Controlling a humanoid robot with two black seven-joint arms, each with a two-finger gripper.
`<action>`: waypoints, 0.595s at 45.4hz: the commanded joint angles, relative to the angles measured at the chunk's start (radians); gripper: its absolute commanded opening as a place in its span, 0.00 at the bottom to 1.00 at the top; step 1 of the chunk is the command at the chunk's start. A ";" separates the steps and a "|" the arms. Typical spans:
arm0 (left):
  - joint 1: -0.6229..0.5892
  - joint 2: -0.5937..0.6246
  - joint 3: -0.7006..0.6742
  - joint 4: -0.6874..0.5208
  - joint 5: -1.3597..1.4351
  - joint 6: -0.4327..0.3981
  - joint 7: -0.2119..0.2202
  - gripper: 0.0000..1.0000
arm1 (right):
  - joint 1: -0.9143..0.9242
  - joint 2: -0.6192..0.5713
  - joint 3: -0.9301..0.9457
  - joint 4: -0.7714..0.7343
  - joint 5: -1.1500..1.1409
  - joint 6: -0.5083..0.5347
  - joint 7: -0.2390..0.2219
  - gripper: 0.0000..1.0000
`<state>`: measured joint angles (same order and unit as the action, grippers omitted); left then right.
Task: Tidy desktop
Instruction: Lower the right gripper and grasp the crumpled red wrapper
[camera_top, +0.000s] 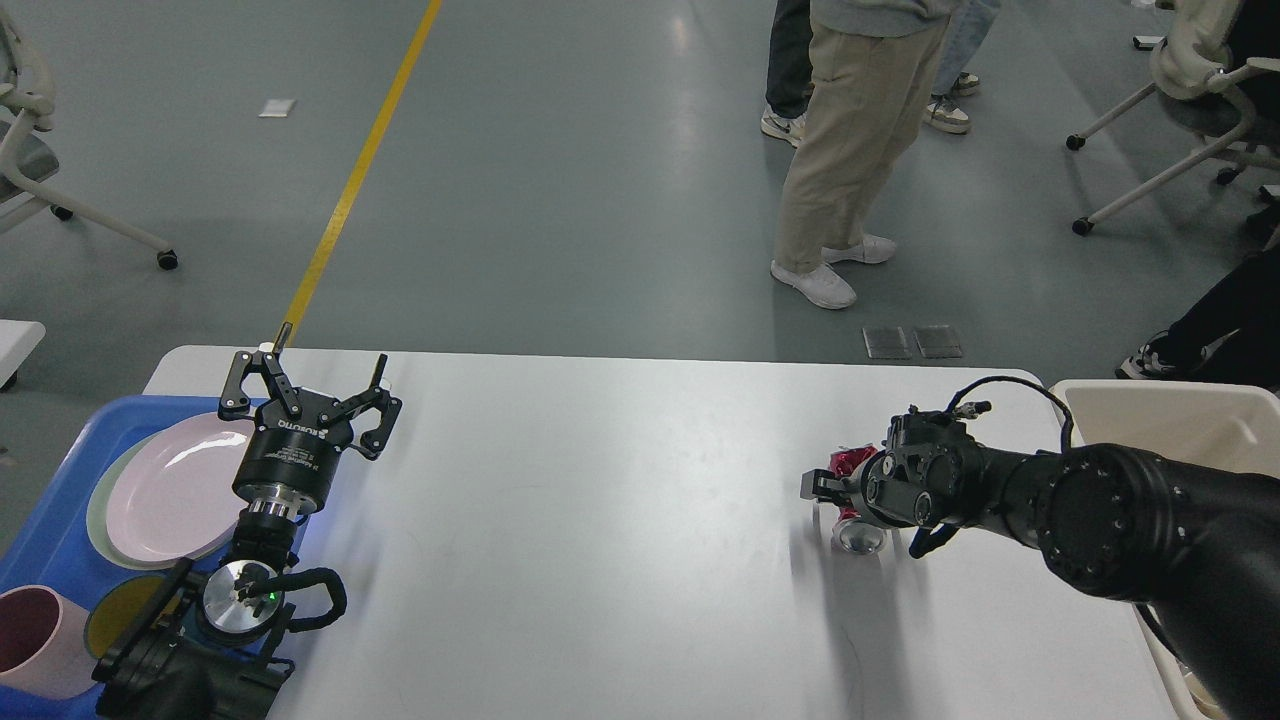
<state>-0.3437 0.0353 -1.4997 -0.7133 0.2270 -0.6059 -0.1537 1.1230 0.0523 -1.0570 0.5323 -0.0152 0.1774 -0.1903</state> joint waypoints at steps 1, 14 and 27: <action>0.000 0.000 0.001 0.000 0.000 0.000 0.000 0.97 | -0.012 0.001 0.002 -0.009 0.000 -0.012 0.000 0.91; 0.000 0.000 0.001 0.000 0.000 0.000 0.000 0.97 | -0.029 -0.002 0.015 -0.012 0.000 -0.042 0.000 0.76; 0.000 0.000 0.001 0.000 0.000 0.000 0.000 0.97 | -0.029 -0.005 0.032 -0.011 0.003 -0.042 0.000 0.43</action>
<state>-0.3436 0.0353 -1.4987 -0.7133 0.2270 -0.6059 -0.1537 1.0937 0.0500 -1.0362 0.5200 -0.0143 0.1350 -0.1907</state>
